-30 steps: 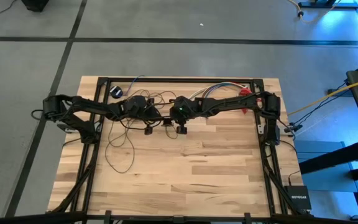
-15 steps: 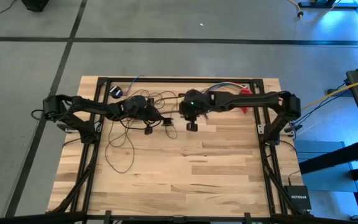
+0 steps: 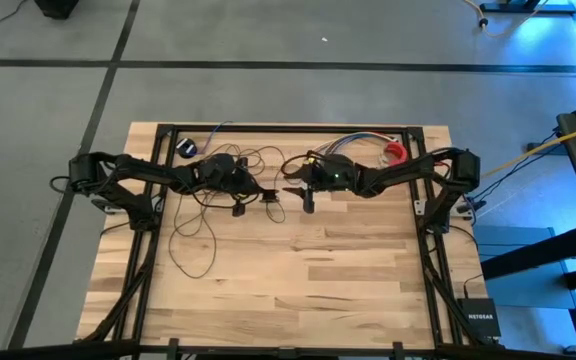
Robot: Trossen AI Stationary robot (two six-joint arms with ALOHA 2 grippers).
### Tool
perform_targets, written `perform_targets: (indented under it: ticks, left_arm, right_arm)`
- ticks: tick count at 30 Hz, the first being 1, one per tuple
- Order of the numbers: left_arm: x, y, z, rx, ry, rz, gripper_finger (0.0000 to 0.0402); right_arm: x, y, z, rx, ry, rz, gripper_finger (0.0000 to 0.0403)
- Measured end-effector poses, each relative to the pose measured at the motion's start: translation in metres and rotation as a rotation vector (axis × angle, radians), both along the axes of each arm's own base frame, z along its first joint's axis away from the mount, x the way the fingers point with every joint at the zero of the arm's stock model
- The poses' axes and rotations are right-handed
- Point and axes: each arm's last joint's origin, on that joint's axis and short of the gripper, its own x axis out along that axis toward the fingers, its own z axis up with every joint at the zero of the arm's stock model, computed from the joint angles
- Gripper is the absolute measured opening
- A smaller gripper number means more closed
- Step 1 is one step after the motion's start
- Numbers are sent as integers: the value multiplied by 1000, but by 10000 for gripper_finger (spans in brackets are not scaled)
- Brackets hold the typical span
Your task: Coiling cords
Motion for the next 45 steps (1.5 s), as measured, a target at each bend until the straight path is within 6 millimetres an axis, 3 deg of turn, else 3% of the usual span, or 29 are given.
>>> perform_targets:
  ticks: [15,45]
  left_arm:
    - [1,0,1,6,-12,-2,5]
    - [1,1,2,17,-20,20,5]
  right_arm:
    - [0,-3,-9,-58,60,-107,179]
    - [0,-3,-10,-54,67,-104,179]
